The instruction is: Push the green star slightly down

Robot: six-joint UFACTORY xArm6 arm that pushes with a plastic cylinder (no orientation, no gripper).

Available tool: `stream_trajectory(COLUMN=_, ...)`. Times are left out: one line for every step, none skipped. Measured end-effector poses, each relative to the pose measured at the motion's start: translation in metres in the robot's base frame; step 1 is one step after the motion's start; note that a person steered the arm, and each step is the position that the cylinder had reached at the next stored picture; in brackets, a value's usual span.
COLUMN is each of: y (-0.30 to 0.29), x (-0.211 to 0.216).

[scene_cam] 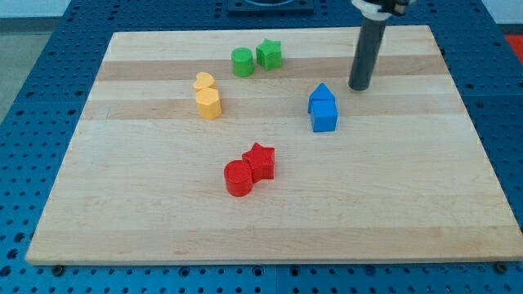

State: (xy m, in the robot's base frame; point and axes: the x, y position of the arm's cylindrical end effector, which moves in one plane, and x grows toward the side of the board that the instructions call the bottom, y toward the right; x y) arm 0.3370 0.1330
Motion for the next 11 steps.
stream_trajectory(y=-0.013, x=-0.020)
stream_trajectory(y=-0.013, x=-0.049)
stream_trajectory(y=-0.016, x=-0.080)
stream_trajectory(y=-0.032, x=-0.098)
stream_trajectory(y=-0.067, x=-0.105)
stream_trajectory(y=-0.105, x=-0.105)
stream_trajectory(y=-0.132, x=-0.103)
stream_trajectory(y=-0.138, x=-0.088)
stream_trajectory(y=-0.138, x=-0.065)
stream_trajectory(y=-0.138, x=-0.055)
stream_trajectory(y=-0.142, x=-0.058)
